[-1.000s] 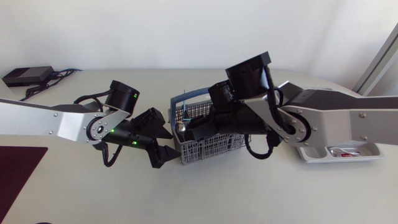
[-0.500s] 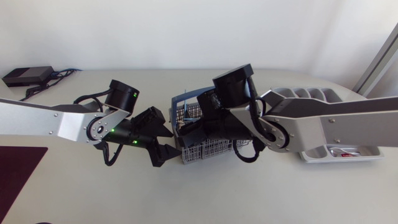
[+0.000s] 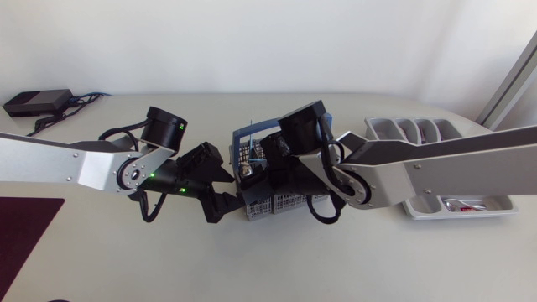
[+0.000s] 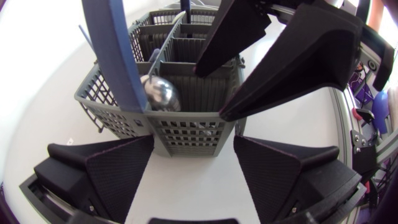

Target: Sort the cutlery from the basket into the organizer compartments.

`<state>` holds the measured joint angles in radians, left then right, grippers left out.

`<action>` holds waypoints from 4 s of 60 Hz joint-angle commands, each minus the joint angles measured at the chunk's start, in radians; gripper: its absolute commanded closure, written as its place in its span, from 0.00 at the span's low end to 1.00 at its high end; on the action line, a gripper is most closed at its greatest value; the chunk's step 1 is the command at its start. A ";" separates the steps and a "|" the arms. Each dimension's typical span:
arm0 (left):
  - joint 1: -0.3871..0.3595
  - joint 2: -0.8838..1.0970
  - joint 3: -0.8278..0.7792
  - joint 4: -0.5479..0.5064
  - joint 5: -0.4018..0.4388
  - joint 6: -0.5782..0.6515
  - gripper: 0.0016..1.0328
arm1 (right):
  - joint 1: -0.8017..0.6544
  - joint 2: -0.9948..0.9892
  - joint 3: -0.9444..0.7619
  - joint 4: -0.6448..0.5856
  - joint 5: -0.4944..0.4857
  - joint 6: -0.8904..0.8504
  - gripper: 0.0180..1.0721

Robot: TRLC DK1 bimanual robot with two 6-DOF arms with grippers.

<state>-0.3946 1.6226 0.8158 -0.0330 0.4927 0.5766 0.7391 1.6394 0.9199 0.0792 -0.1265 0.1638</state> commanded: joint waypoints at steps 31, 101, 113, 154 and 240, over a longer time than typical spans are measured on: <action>0.003 0.016 -0.035 0.024 0.007 -0.003 0.14 | -0.006 0.057 0.050 0.039 0.047 0.057 0.40; -0.009 0.051 -0.026 0.054 0.009 -0.003 0.14 | -0.027 0.112 0.108 -0.010 -0.085 0.072 0.58; -0.010 0.053 -0.021 0.053 0.009 -0.006 0.14 | -0.032 0.066 0.074 -0.009 -0.085 0.066 0.58; -0.018 0.060 -0.021 0.053 0.009 -0.006 0.14 | -0.044 0.097 0.099 0.025 -0.061 0.071 0.67; -0.039 0.083 -0.004 0.065 0.007 -0.007 0.14 | -0.041 0.005 -0.015 0.180 -0.090 0.089 0.92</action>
<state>-0.4210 1.6878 0.8021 0.0212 0.4931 0.5766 0.7048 1.6794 0.9382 0.2337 -0.2096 0.2363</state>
